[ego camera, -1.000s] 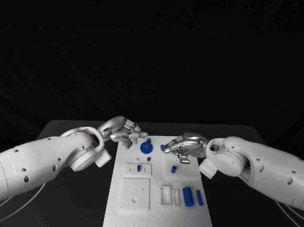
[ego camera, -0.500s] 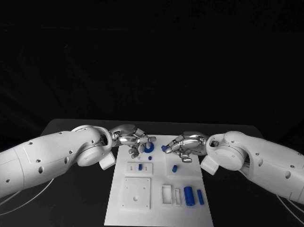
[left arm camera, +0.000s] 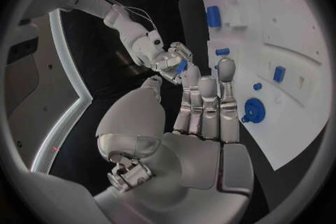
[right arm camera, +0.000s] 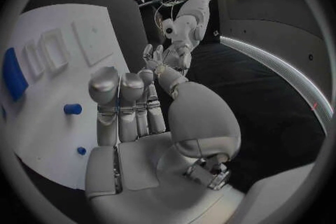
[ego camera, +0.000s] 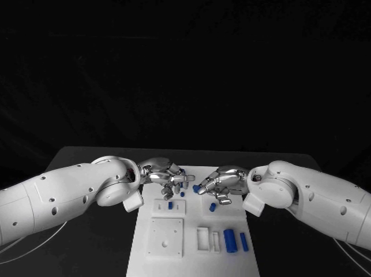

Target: Assemble the parts on the task board

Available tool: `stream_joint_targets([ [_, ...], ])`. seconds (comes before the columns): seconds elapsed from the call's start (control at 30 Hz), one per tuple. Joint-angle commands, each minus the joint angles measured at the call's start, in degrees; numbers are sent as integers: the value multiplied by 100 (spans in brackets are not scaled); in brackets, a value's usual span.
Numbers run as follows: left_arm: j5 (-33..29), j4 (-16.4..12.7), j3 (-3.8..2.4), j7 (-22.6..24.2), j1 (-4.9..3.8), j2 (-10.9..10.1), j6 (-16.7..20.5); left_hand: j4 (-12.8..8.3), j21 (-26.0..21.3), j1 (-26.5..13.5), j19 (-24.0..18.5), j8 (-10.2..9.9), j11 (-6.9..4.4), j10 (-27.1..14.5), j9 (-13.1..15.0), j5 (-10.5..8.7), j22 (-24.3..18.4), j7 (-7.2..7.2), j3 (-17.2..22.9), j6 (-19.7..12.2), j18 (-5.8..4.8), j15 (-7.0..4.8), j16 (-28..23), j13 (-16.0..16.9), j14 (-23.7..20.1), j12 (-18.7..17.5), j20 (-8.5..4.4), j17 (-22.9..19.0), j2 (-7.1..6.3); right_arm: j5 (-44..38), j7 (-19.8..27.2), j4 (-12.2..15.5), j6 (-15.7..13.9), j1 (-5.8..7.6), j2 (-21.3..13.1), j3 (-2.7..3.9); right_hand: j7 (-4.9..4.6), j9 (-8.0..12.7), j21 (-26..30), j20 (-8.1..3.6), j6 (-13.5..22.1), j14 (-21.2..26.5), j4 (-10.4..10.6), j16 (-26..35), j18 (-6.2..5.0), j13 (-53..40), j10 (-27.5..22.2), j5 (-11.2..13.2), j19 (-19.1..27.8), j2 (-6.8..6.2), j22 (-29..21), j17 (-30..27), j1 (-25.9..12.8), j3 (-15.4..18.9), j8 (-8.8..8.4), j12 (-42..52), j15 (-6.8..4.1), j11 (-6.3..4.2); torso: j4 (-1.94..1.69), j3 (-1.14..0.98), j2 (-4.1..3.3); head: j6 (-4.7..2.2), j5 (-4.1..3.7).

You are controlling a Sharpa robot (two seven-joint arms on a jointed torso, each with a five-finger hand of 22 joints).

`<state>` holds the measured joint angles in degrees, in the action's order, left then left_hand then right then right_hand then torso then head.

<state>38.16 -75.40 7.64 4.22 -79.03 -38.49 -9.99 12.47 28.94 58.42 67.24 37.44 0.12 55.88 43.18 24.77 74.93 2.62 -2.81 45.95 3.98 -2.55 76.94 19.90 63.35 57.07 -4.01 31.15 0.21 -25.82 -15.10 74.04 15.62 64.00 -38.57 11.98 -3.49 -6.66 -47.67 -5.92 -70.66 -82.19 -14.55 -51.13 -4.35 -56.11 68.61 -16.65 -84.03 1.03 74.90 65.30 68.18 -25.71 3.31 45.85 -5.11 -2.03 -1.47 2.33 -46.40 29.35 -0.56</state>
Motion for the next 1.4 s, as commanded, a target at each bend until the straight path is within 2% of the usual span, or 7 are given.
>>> stream_joint_targets([
  [0.03, 476, -3, -1, 139, -11, 31, -74, -57, -70, 59, -9, -26, 12, -59, -70, -26, 90, 27, 2, -26, -7, 13, -7, -22, -73, -29, 50, -32, -7, 181, -132, -2, 526, 3, 9, -4, 18, -330, 17, -49, -39, 4, -44, -22, 47, 4, 25, -24, 7, 16, 593, 5, -52, -1, 37, -21, -20, 7, -3, 5, -5, 8, -20],
  [0.2, 659, -15, 1, 203, -10, 62, -162, -192, -218, 120, -28, -79, 52, -148, -226, -47, 92, 71, -23, -92, -5, 53, -18, -57, -172, -57, 87, -81, 6, 230, -188, -13, 730, 4, 18, -7, 18, -332, 8, -48, -41, 3, -51, -28, 48, -2, 32, -14, 9, 22, 594, 9, -55, 1, 37, -17, -19, 7, -6, 8, -7, 21, -44],
  [0.27, 724, -29, 1, 205, -10, 70, -265, -327, -298, 257, -66, -141, 89, -209, -330, -487, 86, 111, -32, -114, -6, 86, -34, -73, -244, -82, 116, -99, -116, 239, -199, -15, 788, 4, 21, -8, 18, -332, 8, -48, -41, 3, -51, -28, 48, -2, 32, -14, 9, 22, 594, 9, -55, 1, 37, -17, -19, 7, -6, 5, -6, 28, -57],
  [0.4, 795, -42, 2, 194, -10, 79, -411, -363, -404, 290, -44, -136, 103, -234, -482, -535, 101, 118, 13, -92, 7, 103, -10, -91, -291, -79, 139, -128, -161, 249, -220, -17, 866, 4, 23, -8, 18, -332, 8, -48, -41, 3, -51, -28, 48, -2, 32, -14, 9, 22, 594, 9, -55, 1, 37, -17, -19, 7, -3, 3, -6, 40, -72],
  [1.1, 740, -76, 8, 340, -6, 137, -778, -754, -541, 517, -35, -124, 79, -239, -665, -269, 114, 77, 12, -49, -32, 86, 3, -136, -348, -131, 123, -174, 305, 120, -251, 21, 853, 4, 49, -17, 16, -337, 12, -47, -37, 7, -75, -25, 46, -13, 20, -2, 24, 35, 590, 11, -58, 2, 36, -29, -17, 9, 5, -3, -6, 52, -72],
  [1.2, 685, -78, 8, 361, -6, 141, -816, -848, -548, 639, -39, -150, 61, -239, -689, 71, 114, 53, 126, -47, -40, 73, 4, -146, -353, -152, 113, -171, 406, 108, -262, 32, 846, 4, 50, -22, 16, -337, 12, -47, -37, 7, -75, -25, 46, -13, 20, -2, 24, 35, 590, 11, -58, 2, 36, -29, -17, 9, -3, -2, -8, 57, -77],
  [1.4, 563, -78, 8, 385, -6, 143, -855, -1002, -552, 801, -43, -181, 48, -221, -712, 299, 116, 35, 403, -61, -57, 60, 0, -174, -359, -211, 96, -161, 600, 52, -313, 40, 837, 4, 63, -43, 16, -342, 2, -48, -40, 6, -83, -25, 46, -14, 23, -8, 22, 30, 591, 11, -61, -9, 37, -33, -19, 9, -5, -2, -5, 75, -76],
])
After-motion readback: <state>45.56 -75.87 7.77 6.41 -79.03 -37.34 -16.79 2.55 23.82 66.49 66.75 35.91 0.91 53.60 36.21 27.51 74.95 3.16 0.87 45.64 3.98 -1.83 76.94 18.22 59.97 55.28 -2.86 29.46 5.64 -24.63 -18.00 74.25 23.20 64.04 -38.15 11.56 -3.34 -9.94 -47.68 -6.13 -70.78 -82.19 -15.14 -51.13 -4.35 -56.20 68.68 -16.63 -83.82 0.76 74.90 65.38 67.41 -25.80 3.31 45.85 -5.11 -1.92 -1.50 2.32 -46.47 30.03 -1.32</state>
